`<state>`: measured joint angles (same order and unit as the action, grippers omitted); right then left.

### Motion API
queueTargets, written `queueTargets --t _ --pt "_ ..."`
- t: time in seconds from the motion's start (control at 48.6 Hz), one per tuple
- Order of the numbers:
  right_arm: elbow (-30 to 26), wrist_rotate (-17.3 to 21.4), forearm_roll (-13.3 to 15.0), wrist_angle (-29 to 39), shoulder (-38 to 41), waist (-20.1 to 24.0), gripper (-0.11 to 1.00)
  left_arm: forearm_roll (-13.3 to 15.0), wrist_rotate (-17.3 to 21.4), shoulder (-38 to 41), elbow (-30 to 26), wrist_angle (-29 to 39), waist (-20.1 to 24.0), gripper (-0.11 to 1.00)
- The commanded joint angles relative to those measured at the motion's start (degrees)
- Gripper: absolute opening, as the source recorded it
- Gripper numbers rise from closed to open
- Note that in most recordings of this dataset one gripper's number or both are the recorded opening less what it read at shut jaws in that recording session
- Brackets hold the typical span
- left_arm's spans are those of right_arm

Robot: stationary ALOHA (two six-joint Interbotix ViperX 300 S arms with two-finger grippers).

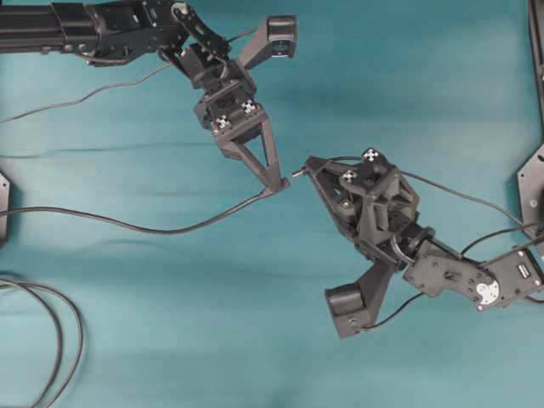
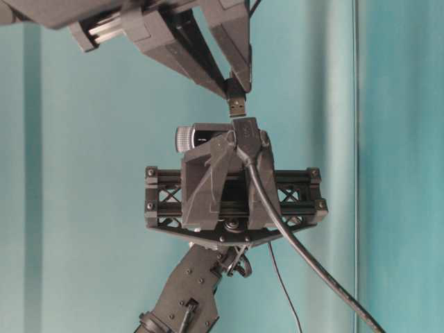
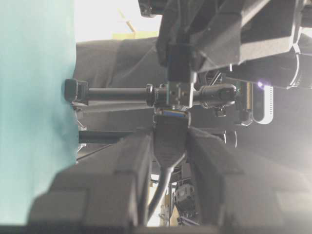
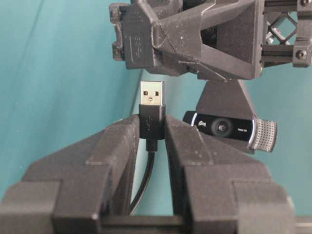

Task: Insert the USB using both arms.
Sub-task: 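Push the right-held plug up into the left-held socket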

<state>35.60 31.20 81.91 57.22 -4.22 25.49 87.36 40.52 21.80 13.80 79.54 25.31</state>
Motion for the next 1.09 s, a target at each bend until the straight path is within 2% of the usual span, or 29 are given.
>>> queueTargets --t 0.0,1.071 --pt "-1.32 0.18 0.53 -0.18 -0.53 -0.09 0.2 0.18 -0.62 -0.79 -1.05 0.18 -0.09 0.16" --pt "-1.85 0.35 0.53 -1.14 0.88 0.0 0.2 -0.53 -0.53 -0.44 -1.85 -0.44 0.62 0.16"
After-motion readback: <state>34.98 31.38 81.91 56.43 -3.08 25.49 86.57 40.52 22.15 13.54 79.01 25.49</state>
